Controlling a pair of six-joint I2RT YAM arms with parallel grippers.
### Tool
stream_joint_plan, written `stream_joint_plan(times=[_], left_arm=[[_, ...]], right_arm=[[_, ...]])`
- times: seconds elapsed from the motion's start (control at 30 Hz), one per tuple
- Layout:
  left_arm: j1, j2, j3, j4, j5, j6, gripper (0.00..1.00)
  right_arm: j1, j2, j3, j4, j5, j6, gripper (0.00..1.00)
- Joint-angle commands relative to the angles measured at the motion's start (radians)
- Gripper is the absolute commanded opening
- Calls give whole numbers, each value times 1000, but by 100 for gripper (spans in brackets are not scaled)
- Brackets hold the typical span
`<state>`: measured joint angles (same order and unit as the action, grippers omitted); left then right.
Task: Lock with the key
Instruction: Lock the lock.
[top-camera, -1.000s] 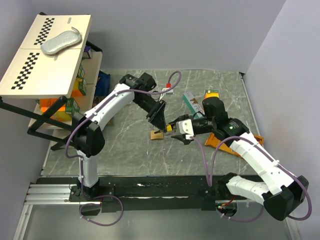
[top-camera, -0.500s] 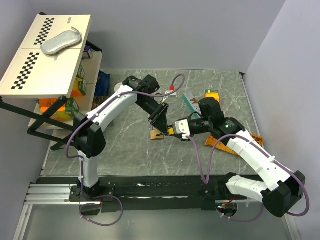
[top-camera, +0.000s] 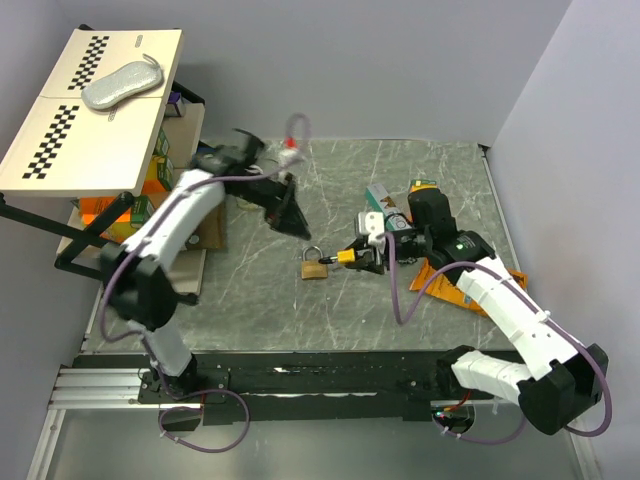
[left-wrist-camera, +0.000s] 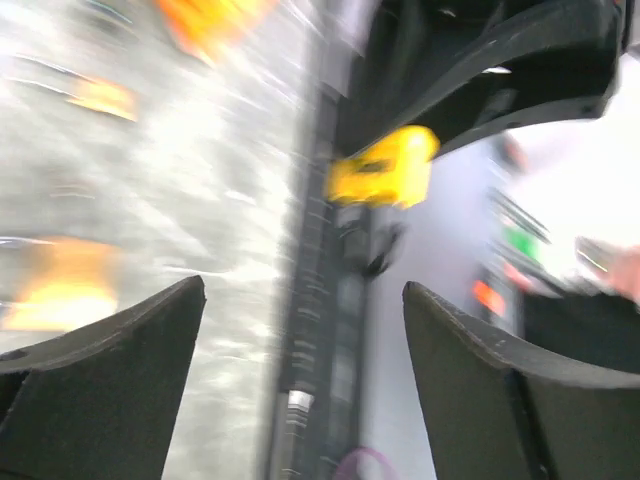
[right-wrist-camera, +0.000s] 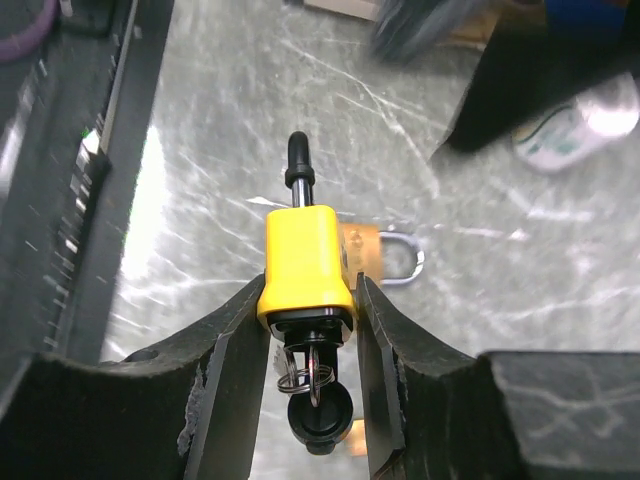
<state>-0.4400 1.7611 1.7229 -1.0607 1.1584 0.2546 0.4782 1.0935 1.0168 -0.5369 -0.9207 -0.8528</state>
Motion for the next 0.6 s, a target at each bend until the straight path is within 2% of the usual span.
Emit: stream_joint_plan(times=[0.0, 0.17, 0.3, 0.43, 0.57], left_arm=[[66, -230, -130, 342, -92, -55, 82], [40, -405, -328, 522, -149, -17, 72], [-38, -456, -376, 568, -199, 17, 66], [-130, -474, -390, 591, -244, 31, 56], [-149, -466, -390, 600, -238, 11, 50]], right_arm=[[-56, -34, 60, 148, -138, 333, 0], [-102, -52, 54, 248, -198, 561, 0], [-105, -73, 23, 340, -217, 701, 0], [-104, -57, 40, 334, -236, 712, 0], [-95, -46, 63, 290, -236, 677, 0]])
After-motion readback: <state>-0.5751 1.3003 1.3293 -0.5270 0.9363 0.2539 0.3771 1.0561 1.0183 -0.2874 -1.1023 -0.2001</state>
